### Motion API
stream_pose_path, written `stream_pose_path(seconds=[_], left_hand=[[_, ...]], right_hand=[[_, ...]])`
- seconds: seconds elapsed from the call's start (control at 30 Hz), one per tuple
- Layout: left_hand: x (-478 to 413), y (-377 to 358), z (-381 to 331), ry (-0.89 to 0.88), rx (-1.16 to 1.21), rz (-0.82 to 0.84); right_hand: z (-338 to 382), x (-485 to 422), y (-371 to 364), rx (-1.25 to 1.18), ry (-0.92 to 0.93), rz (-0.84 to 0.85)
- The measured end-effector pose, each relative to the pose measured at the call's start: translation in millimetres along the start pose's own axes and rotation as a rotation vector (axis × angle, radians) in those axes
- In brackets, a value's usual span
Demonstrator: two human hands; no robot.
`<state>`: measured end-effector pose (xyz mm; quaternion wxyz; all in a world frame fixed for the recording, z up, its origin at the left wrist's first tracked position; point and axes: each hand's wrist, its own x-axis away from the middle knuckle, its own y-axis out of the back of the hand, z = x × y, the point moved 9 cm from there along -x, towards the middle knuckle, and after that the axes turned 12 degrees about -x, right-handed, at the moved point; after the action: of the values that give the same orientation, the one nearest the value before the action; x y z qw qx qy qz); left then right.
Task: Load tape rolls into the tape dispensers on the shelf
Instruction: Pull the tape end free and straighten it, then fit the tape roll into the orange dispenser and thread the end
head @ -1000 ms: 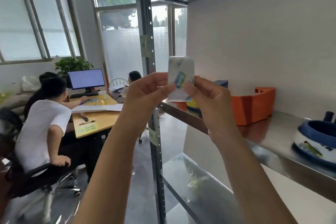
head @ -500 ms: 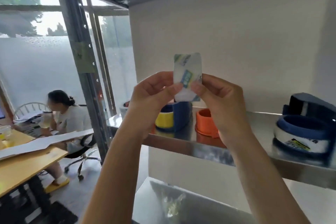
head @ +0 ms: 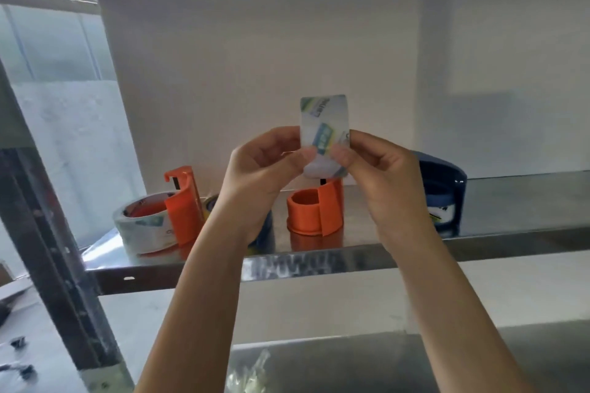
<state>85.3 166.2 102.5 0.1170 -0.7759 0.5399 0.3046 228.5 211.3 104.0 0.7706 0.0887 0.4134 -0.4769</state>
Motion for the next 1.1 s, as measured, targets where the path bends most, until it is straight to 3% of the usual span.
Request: stream_pose_path(seconds=[0.17,0.3,0.4,0.5,0.6,0.73,0.9,1.1], left_hand=[[-0.8,-5.5,0.2,0.002,0.026,0.009],[0.3,-10.1,10.4,0.025,0.208,0.038],[-3.3,-3.2,28.2,0.063,-0.154,-0.024],[-2.9,-15.9,57.2,0.215,-0.585,0.141],[6.2,-29.0,91.9,0.42,-0.755,0.369],[1.9,-18.7,110.8,0.439,-0.778,0.291],[-7.4,-20.3,76.6,0.18,-0.54,0.047],[-11.7,-15.1,10.6,-0.154,-0.672,-0.177]], right_hand=[[6.0,-0.4,4.7,0.024,0.001,0.018],[6.7,-2.8,10.8,0.02,0.006,0.009],[9.6,-5.6,18.2,0.01,0.026,0.002],[8.6,-8.5,23.6,-0.031,0.025,0.002],[3.5,-9.3,24.4,-0.05,0.013,0.008],[-0.6,-10.0,23.1,-0.041,0.016,0.026],[0.7,-14.1,28.9,-0.001,0.035,0.023],[14.8,-15.8,38.3,0.088,0.088,0.039]])
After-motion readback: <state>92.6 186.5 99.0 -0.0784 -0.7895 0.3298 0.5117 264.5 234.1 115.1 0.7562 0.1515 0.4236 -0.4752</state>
